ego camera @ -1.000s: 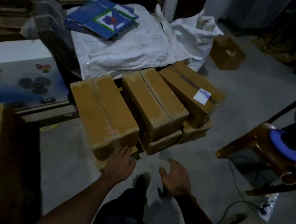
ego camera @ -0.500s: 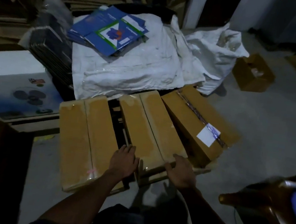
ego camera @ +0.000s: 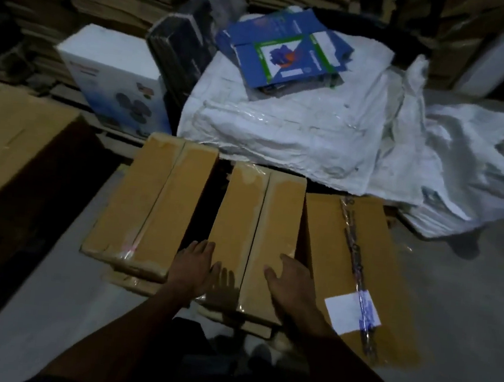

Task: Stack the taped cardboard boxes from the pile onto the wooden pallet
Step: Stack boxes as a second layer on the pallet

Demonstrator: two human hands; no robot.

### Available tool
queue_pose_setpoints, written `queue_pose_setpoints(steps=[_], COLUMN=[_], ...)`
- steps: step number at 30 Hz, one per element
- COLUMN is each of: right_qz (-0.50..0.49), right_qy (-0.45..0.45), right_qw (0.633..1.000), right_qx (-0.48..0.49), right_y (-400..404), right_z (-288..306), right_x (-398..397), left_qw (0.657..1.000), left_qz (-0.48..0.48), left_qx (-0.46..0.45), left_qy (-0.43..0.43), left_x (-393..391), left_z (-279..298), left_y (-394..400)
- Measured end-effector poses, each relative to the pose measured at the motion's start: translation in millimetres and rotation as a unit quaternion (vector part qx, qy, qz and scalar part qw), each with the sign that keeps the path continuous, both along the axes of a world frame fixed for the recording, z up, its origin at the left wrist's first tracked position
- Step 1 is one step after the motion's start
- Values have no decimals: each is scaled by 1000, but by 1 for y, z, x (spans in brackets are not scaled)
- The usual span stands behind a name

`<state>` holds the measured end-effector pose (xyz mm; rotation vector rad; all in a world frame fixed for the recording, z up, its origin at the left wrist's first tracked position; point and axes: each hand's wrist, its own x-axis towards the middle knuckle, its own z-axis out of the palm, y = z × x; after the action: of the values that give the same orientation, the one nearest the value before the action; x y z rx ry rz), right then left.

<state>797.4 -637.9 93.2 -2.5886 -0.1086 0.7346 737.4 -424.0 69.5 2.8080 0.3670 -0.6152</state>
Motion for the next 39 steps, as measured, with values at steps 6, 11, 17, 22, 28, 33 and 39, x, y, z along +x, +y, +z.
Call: queue_pose_setpoints(steps=[6,11,17,22,28,33,39], right_qz=[59,34,-103,-218,-308,-347,-336], right_qy=[12,33,95,100,91,112,79], right_qw=[998,999,988,967,941,921,929], right_qx=[5,2,59,88,104,134,132], right_y=[-11,-12,-8,-3,8,17,15], right_z=[-7,-19,-85,-151,-229,-268,-281], right_x=[34,54,79,112,142,158,154], left_qw=[996,992,980,930,861,818,816], left_qz=[93,127,178,311,424,479,463], left_qx=[3,-15,-85,-198,-282,-318,-345], left_qy=[-9,7,-1,-10,-15,-18,-28], left_x=[10,25,76,130,166,173,167], left_z=[3,-9,-58,-129,-202,-249,-268], left_y=[-15,-14,1,18,37,50,54])
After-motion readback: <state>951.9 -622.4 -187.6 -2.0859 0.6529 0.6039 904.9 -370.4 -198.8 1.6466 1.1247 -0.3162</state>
